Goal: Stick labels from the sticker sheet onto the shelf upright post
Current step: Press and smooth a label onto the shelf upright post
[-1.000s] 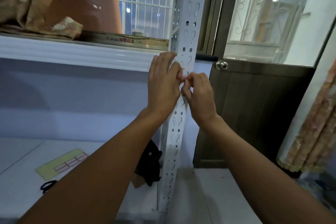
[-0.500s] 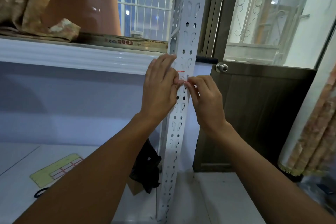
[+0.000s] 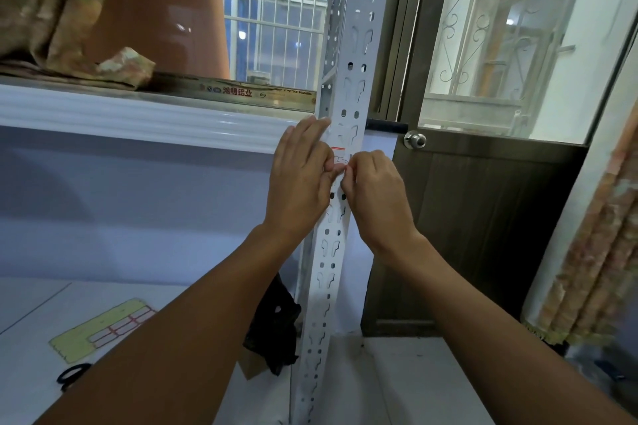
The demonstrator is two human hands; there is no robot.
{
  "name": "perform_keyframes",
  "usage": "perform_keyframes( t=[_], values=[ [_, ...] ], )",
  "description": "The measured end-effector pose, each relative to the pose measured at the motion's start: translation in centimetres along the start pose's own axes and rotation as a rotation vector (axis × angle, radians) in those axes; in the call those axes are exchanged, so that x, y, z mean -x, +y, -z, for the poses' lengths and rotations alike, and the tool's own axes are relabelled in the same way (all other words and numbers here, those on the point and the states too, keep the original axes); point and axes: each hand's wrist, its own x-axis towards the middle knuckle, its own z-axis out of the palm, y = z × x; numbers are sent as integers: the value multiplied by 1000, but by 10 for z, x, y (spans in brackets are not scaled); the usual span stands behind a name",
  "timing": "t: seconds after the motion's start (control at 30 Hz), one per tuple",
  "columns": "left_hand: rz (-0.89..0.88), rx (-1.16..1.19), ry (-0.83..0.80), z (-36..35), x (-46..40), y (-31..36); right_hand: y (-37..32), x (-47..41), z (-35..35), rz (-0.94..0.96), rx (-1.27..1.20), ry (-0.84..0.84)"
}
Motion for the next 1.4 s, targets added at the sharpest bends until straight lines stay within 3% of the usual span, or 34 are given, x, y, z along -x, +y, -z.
perform_keyframes(
  t=[0.13,0.27,0.4,1.0,1.17,1.4],
  values=[
    [14,4,-6,1,0,1,-1,13,-3,78,139,-72],
    [18,2,-18,2,0,1,11,30,11,-72,-74,-143],
    [33,2,-29,0,1,1,14,22,23,-202,-252,-83],
    [39,65,-84,9,0,-1,16,-2,17,154,-200,-9],
    [42,96,-83,11,0,1,5,0,12,-33,-396,19],
    [73,83,-100,11,0,3,2,-5,13,-147,-442,3]
  ],
)
